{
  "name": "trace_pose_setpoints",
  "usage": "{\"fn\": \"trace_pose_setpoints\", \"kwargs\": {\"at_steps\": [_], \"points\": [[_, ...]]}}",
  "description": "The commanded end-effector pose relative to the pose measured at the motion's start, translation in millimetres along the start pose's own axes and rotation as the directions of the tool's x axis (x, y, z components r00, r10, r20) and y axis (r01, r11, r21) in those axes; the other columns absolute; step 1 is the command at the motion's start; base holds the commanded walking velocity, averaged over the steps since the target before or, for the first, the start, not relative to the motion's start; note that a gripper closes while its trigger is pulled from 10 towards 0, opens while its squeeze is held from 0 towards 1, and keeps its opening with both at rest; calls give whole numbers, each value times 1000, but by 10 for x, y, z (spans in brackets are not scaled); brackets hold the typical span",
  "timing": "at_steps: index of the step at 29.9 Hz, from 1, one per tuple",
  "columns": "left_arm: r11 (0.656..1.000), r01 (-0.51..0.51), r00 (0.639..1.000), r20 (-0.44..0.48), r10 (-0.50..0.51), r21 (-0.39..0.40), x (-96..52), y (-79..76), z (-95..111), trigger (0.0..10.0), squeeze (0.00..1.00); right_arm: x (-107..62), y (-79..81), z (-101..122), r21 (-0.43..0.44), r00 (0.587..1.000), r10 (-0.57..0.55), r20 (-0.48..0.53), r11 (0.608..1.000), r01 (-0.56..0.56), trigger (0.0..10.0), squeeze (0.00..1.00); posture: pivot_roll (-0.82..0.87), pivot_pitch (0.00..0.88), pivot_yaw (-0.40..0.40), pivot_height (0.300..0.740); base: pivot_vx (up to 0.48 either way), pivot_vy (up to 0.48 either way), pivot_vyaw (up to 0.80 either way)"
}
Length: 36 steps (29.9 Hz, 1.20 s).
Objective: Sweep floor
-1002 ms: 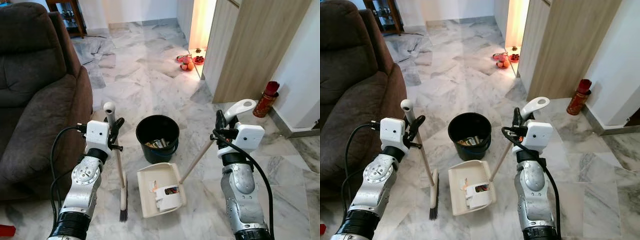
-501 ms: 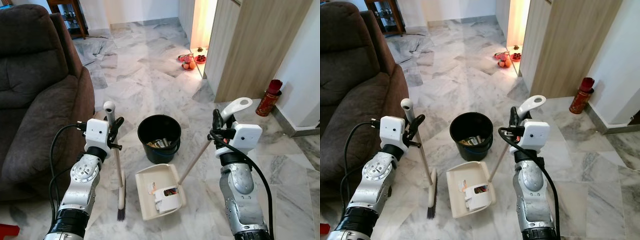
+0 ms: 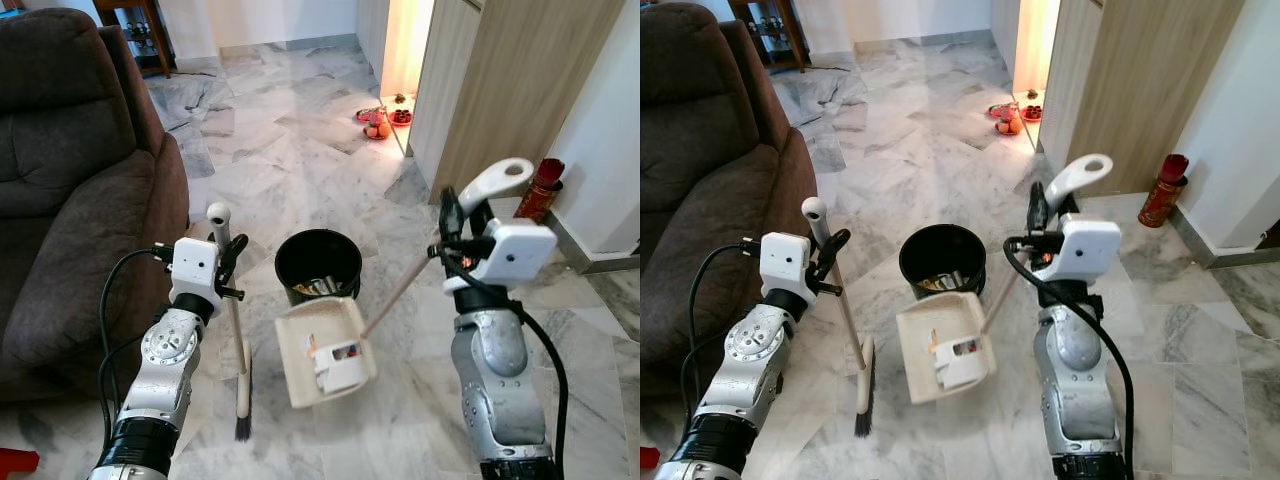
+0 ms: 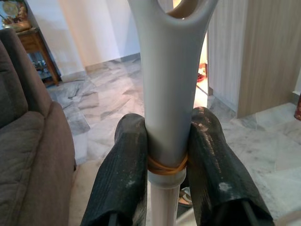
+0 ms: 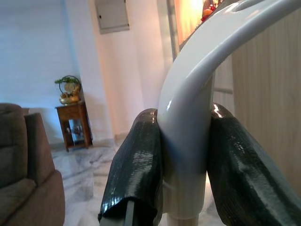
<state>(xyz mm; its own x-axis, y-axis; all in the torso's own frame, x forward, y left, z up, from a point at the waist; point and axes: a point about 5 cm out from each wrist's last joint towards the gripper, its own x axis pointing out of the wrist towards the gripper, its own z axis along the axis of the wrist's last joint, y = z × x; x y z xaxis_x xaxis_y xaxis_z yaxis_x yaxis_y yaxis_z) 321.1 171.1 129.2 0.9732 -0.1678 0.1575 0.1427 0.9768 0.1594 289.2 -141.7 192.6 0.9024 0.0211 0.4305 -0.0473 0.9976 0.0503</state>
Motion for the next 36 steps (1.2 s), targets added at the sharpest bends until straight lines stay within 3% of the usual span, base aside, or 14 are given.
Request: {"fn": "trace_pose_setpoints", "kwargs": {"at_steps": [1,9,20,30,36], "points": [[1000,-15,999,41,14,18,-3,36,54,10000,0,96,44,303,23,992,9,127,1000,-12,10000,0,-5,71,65,740,0,0,0],[999,-36,998,54,34,38,-56,90,61,10000,0,141,-5,398,44,985,-57,162,998,51,10000,0,1,77,65,740,0,0,0],[986,-137,988,89,129,91,-239,294,71,10000,0,181,-44,465,57,981,-101,169,994,92,10000,0,5,78,63,740,0,0,0],[983,-157,983,107,147,92,-209,272,107,10000,0,218,-19,480,62,980,-98,175,994,88,10000,0,10,61,56,740,0,0,0],[985,-151,985,101,142,86,-207,240,88,10000,0,222,-20,468,58,981,-93,169,995,84,10000,0,10,55,57,740,313,0,0]]}}
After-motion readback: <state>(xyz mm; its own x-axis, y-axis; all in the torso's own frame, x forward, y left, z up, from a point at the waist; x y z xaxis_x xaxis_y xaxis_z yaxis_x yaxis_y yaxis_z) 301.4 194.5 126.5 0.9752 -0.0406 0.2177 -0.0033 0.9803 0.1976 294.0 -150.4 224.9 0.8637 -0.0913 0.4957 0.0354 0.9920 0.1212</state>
